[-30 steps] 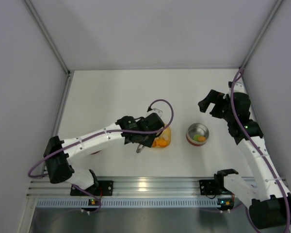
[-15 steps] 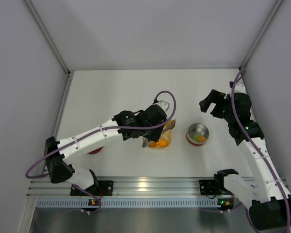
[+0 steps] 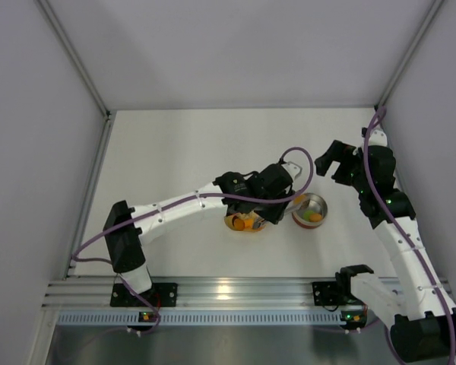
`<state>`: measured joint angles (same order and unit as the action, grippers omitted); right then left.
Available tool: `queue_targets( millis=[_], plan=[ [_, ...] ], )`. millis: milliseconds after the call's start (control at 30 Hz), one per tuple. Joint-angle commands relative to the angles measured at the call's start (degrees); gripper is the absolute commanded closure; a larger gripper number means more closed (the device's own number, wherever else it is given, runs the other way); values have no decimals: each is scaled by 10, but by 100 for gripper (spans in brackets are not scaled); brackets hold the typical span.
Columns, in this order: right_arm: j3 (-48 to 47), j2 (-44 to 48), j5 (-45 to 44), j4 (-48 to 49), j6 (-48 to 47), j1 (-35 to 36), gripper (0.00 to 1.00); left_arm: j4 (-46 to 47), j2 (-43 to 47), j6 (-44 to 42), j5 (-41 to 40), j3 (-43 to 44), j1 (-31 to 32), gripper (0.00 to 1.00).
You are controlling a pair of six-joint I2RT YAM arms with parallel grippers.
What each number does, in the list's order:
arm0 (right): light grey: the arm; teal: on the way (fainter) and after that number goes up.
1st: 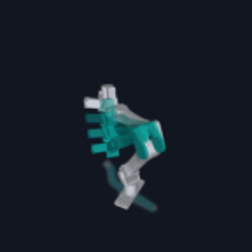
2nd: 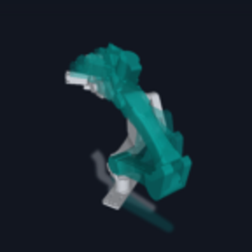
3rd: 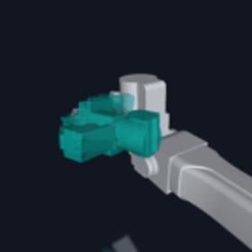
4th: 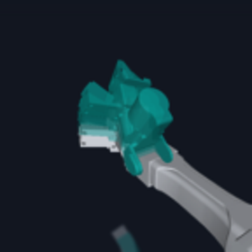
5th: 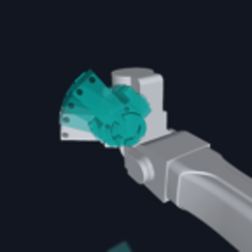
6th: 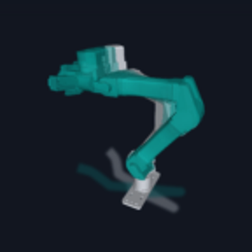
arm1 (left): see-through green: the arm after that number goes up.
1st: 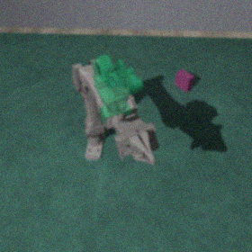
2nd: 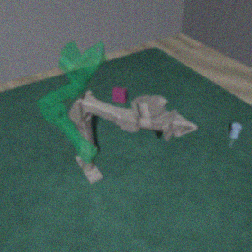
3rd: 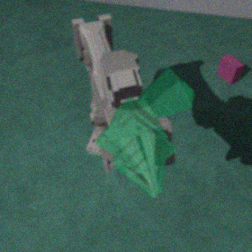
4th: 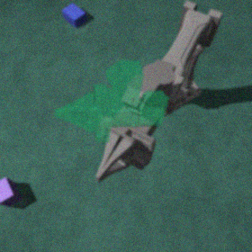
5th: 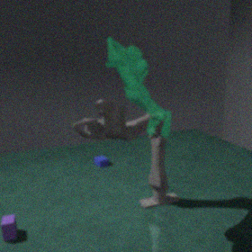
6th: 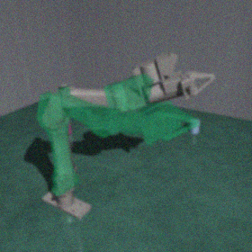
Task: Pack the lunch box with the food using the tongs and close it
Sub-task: Place the fake food in the packing box.
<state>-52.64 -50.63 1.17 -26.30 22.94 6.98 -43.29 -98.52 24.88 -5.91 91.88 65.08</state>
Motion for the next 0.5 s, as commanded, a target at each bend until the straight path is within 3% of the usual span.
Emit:
queue_targets(
  millis=[0,467],
  plan=[
    [-28,9,-9,-8,-10,0,1,44,-13,-15,19,31,4,64],
    [-24,9,-8,-5,-10,0,0,58,-31,-21,27,35,4,55]
  ],
)
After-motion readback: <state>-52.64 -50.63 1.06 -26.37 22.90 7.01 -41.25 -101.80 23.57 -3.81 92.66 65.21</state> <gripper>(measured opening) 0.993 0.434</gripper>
